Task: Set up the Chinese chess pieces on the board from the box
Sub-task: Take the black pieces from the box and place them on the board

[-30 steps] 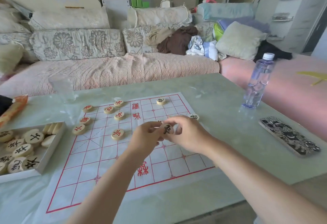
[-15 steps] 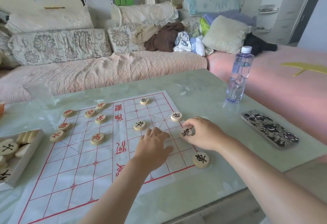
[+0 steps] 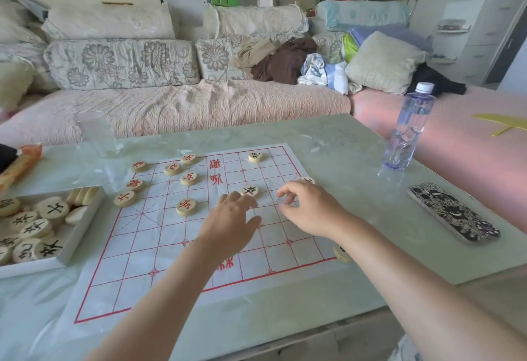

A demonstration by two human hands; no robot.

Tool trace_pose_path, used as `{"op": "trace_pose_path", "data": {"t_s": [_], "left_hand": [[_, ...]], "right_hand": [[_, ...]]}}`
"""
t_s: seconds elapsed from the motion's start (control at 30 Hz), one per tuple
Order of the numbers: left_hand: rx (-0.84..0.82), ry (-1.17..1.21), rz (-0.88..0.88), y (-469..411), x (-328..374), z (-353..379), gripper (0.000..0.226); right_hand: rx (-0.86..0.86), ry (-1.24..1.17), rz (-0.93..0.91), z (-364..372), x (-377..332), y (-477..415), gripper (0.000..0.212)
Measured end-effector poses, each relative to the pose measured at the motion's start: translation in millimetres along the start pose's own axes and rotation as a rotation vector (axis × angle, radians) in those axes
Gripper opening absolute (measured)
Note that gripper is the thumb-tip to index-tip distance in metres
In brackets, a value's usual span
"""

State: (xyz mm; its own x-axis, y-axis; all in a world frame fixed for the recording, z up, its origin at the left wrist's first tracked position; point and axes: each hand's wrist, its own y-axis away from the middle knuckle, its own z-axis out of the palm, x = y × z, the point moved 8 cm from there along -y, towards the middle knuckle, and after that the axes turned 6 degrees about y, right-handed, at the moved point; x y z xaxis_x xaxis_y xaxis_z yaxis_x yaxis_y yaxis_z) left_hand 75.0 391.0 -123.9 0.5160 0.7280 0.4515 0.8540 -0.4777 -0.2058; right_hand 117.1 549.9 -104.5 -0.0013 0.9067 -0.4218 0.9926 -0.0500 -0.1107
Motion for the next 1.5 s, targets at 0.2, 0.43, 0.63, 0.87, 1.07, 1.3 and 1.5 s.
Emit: {"op": "trace_pose_path", "data": {"t_s": [0.2,0.43,0.63,0.87,1.07,1.3,1.5], "left_hand": [[0.048,-0.051,-0.089,39,-75,-64,0.028],[0.095,-0.12,-0.293,92,-184,-142,0.027],[0.176,-0.134,-0.477,124,-264,-186,0.03],[0.266,-0.095,-0.576,149,-320,-214,0.038],[0.195,-0.082,-0.574,153,-333,-214,0.042],[0.107,-0.104,-0.577,148,-331,-209,0.043],[0.1,-0.188,-0.578,146,-321,-208,0.036]], "right_hand": [[-0.056,-0.066,-0.109,45,-82,-6,0.019],[-0.16,-0.057,-0.258,99,-194,-26,0.021],[-0.207,-0.013,-0.405,140,-301,-51,0.026],[-0.257,0.138,-0.441,186,-374,-95,0.04],[-0.515,0.269,-0.471,224,-389,-103,0.042],[-0.516,0.095,-0.434,220,-386,-106,0.019],[-0.431,-0.244,-0.277,212,-368,-109,0.012]]}}
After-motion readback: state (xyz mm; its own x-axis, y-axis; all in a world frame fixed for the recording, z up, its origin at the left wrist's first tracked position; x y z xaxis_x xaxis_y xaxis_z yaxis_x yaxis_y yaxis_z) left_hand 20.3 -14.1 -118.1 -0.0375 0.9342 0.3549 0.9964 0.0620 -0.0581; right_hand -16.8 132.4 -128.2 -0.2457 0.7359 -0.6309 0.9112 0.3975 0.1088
